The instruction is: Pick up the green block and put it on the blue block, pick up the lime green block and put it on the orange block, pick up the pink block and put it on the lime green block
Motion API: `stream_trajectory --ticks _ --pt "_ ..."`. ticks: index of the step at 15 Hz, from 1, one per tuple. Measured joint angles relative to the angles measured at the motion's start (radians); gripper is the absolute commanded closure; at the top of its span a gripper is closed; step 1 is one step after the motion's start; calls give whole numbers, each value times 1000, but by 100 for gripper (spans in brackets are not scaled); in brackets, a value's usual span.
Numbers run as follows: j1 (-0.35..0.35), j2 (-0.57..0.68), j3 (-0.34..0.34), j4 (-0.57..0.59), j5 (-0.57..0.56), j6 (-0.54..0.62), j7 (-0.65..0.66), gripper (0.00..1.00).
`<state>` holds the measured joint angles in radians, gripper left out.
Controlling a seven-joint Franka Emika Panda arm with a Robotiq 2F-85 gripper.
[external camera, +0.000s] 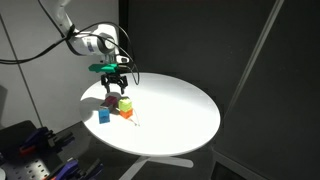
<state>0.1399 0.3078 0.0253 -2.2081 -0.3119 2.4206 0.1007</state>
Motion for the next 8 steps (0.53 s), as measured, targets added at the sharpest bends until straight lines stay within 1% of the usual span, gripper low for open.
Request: stream_trajectory --ticks 5,8 --pt "-5 -52 26 -46 83 -1 -89 0" --pt "-5 -69 36 -56 128 -3 -106 0"
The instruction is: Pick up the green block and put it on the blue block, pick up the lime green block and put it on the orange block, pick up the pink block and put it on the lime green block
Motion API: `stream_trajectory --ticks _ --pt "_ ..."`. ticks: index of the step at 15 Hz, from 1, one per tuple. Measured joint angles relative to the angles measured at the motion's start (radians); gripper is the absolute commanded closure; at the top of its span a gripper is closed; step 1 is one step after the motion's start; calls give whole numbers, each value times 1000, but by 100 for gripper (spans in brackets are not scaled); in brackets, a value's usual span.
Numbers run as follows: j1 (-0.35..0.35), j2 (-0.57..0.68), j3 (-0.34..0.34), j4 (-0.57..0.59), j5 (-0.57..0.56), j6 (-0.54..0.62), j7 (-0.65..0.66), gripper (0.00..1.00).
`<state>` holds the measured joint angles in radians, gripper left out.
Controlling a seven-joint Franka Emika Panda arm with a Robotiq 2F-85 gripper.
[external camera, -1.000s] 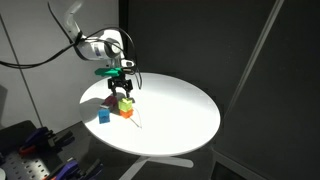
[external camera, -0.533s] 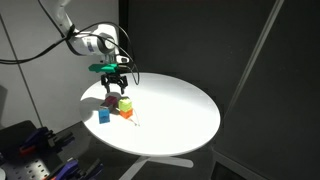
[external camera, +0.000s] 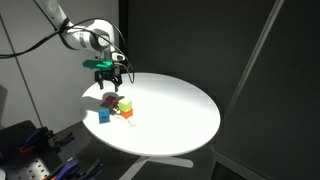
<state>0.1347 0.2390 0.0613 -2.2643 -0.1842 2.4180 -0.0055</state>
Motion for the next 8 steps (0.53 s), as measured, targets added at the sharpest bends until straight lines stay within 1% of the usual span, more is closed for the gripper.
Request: stream_trajectory --ticks 4,8 --pt "0 -2 7 -3 36 3 0 0" --pt "0 6 10 -3 40 19 1 0"
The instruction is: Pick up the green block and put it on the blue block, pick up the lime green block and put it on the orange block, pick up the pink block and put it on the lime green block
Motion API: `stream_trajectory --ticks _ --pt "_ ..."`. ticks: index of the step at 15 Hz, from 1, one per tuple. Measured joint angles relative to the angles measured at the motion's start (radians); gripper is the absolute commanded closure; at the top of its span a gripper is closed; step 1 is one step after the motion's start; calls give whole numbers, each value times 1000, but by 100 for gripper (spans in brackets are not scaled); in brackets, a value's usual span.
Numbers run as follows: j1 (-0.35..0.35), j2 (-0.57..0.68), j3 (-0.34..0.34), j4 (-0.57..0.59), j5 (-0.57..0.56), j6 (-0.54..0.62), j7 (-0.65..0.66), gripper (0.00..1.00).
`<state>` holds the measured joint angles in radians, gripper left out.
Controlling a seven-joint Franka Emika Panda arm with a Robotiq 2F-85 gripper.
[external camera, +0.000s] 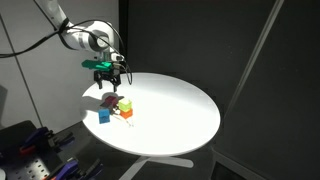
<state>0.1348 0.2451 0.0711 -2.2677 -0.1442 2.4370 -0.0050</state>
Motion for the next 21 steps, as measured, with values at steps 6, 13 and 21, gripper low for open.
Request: stream_trajectory --ticks 6,13,21 --pt "0 46 2 5 0 51 0 0" --pt "3 117 7 48 0 82 0 0" --pt "22 179 9 113 0 81 0 0"
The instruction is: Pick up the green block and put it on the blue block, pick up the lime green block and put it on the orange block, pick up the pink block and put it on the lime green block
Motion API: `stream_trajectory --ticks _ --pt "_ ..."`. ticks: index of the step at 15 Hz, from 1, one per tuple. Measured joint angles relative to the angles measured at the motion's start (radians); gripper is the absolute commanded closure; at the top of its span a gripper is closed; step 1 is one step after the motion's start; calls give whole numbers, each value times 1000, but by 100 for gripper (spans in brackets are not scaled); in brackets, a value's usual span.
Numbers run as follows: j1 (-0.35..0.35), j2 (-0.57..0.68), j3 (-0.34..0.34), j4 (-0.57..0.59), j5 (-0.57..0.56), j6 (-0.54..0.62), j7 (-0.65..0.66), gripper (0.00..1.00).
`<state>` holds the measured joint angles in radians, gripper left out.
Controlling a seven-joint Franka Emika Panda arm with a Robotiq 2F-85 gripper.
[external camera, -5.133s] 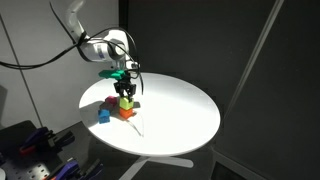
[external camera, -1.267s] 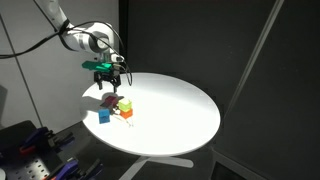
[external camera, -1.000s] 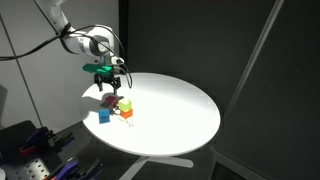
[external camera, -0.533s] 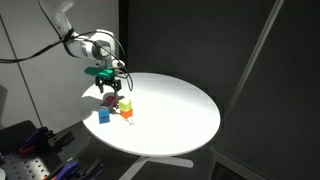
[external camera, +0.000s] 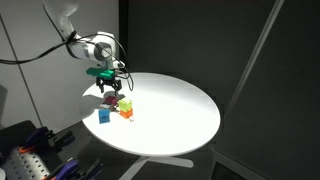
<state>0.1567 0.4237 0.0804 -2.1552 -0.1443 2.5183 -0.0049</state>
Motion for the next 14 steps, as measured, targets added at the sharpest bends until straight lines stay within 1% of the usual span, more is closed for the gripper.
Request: stream_trajectory --ticks 14 --pt "7 74 0 61 -1 0 0 0"
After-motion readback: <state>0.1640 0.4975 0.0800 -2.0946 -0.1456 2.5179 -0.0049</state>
